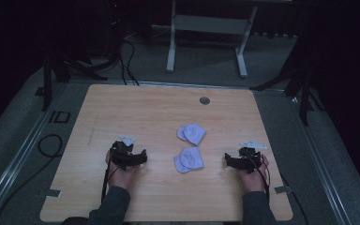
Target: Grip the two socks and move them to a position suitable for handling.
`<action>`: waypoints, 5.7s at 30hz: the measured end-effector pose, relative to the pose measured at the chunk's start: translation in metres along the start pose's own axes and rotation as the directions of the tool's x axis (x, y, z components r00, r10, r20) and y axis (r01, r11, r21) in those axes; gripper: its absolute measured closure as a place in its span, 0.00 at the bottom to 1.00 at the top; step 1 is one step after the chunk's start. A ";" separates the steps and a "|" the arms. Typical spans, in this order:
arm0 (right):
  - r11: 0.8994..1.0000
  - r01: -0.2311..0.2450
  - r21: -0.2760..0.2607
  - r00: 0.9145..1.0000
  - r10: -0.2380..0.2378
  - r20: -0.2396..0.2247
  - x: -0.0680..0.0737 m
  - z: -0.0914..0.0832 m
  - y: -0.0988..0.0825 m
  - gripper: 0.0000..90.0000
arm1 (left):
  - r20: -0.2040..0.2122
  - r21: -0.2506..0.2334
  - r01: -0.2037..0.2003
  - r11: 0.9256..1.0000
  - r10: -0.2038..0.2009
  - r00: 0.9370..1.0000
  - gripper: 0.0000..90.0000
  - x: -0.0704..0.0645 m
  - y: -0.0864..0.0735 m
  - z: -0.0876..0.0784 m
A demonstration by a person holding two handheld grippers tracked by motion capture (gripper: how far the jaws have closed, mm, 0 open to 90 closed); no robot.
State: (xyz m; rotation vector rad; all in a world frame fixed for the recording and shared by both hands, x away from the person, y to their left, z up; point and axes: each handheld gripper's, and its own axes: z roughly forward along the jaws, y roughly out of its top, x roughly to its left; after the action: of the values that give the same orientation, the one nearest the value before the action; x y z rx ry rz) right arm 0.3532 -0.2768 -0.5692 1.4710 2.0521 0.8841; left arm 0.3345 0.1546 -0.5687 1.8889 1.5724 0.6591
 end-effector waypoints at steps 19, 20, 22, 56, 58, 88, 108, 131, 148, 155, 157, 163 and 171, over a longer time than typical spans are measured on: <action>0.999 0.028 -0.041 0.998 -0.030 -0.053 0.016 -0.019 0.004 0.68 | -0.016 -0.003 0.018 1.000 -0.018 1.000 0.16 -0.001 0.000 0.000; 0.998 0.042 -0.045 0.998 -0.044 -0.053 0.018 -0.021 0.005 0.70 | -0.016 -0.003 0.017 1.000 -0.017 1.000 0.16 -0.001 0.000 0.000; 0.997 0.059 -0.054 0.996 -0.062 -0.059 0.022 -0.025 0.007 0.75 | -0.015 -0.003 0.016 1.000 -0.016 1.000 0.17 0.000 0.000 -0.001; 0.961 0.274 -0.030 0.937 -0.274 -0.216 0.089 -0.018 0.016 1.00 | -0.011 -0.011 0.011 1.000 -0.012 1.000 0.26 0.000 -0.001 -0.003; 0.959 0.282 -0.033 0.932 -0.282 -0.227 0.094 -0.016 0.015 1.00 | -0.011 -0.011 0.010 1.000 -0.010 1.000 0.27 0.000 -0.001 -0.003; 0.936 0.349 -0.041 0.903 -0.347 -0.255 0.127 -0.001 0.013 1.00 | 0.021 -0.001 0.004 1.000 -0.004 1.000 0.61 0.002 0.000 -0.010; 0.938 0.340 -0.060 0.903 -0.344 -0.257 0.137 0.003 0.014 1.00 | 0.158 -0.029 -0.101 0.994 0.104 0.982 0.71 -0.021 0.001 -0.022; 0.931 0.360 -0.066 0.892 -0.364 -0.268 0.149 0.002 0.014 1.00 | 0.334 -0.061 -0.202 0.978 0.210 0.919 0.98 -0.061 -0.006 -0.023; 0.932 0.358 -0.062 0.891 -0.361 -0.277 0.151 0.002 0.014 1.00 | 0.352 -0.053 -0.255 0.965 0.257 0.900 0.99 -0.074 -0.010 -0.019; 0.927 0.368 -0.066 0.885 -0.371 -0.280 0.151 -0.003 0.018 0.98 | 0.339 -0.060 -0.268 0.961 0.273 0.900 1.00 -0.075 -0.011 -0.020; 0.925 0.370 -0.085 0.877 -0.378 -0.297 0.156 -0.007 0.023 0.98 | 0.337 -0.061 -0.270 0.961 0.275 0.900 1.00 -0.076 -0.011 -0.020; 0.905 0.415 -0.097 0.844 -0.422 -0.332 0.173 -0.006 0.029 0.98 | 0.340 -0.061 -0.261 0.963 0.266 0.902 1.00 -0.075 -0.011 -0.020; 0.890 0.450 -0.075 0.816 -0.444 -0.371 0.188 0.002 0.030 0.92 | 0.350 -0.057 -0.251 0.966 0.255 0.901 1.00 -0.074 -0.011 -0.019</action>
State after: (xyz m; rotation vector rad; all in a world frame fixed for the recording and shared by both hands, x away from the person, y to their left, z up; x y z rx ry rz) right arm 0.3133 -0.0914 -0.5488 0.7897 2.5418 1.0049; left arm 0.3003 0.0854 -0.5630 2.0874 1.1047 0.3983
